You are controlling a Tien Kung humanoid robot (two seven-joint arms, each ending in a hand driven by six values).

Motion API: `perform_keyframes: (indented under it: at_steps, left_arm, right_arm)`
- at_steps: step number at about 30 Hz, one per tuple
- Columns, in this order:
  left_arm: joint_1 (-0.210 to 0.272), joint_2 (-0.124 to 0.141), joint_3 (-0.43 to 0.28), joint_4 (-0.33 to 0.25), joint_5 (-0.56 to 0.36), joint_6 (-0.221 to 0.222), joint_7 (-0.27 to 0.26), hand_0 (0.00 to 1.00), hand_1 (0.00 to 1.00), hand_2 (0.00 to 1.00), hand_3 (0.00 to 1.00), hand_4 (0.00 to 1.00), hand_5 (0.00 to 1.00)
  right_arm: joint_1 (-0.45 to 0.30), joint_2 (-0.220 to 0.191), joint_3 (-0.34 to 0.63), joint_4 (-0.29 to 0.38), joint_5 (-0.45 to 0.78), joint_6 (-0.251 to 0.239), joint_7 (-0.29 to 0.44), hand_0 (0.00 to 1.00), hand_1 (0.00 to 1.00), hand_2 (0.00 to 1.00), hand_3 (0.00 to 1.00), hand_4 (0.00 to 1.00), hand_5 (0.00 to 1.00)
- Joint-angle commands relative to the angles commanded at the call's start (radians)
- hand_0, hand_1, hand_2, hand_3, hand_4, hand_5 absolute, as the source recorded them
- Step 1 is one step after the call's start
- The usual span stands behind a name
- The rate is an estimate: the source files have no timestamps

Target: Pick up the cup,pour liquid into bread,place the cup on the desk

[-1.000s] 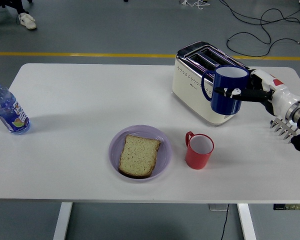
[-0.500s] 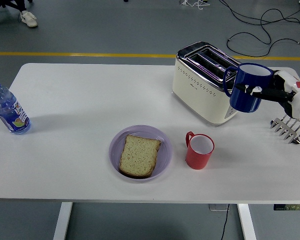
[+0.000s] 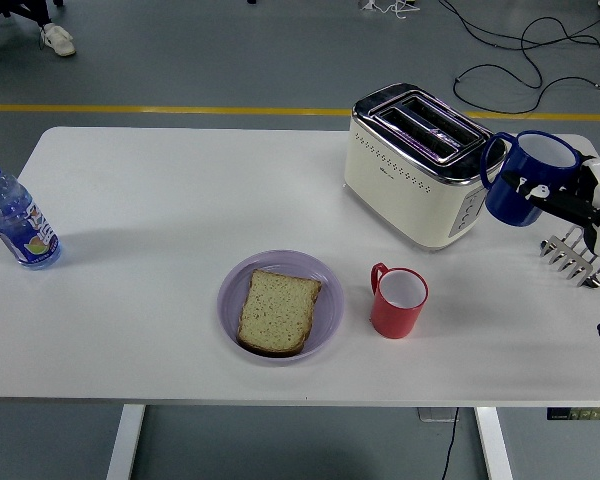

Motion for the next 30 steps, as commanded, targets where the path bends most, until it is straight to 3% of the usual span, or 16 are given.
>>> perform_keyframes:
  at_steps: [5,12,22,30]
  left_arm:
    - [-0.002,0.0,0.001,0.0,-0.006,-0.001,0.0,0.656,0.69,0.709,0.591,0.296,0.896]
    - [0.0,0.0,0.001,0.0,0.0,-0.007,0.001,0.656,0.69,0.709,0.591,0.296,0.895]
    - [0.0,0.0,0.004,0.0,0.003,-0.006,0.001,0.656,0.69,0.709,0.591,0.296,0.896]
    - [0.004,0.0,0.004,0.0,0.006,-0.008,0.002,0.656,0.69,0.709,0.591,0.296,0.896]
  right_arm:
    - [-0.044,0.013,0.0,-0.033,0.044,-0.029,0.122,0.37,0.315,0.456,0.504,0.57,0.037]
    - [-0.072,0.028,-0.022,-0.105,-0.025,-0.044,0.256,0.367,0.313,0.455,0.504,0.57,0.034]
    - [-0.096,0.048,-0.019,-0.175,-0.009,-0.069,0.378,0.368,0.313,0.453,0.508,0.555,0.008]
    - [-0.104,0.065,-0.018,-0.212,0.003,-0.072,0.418,0.368,0.313,0.453,0.51,0.555,0.002]
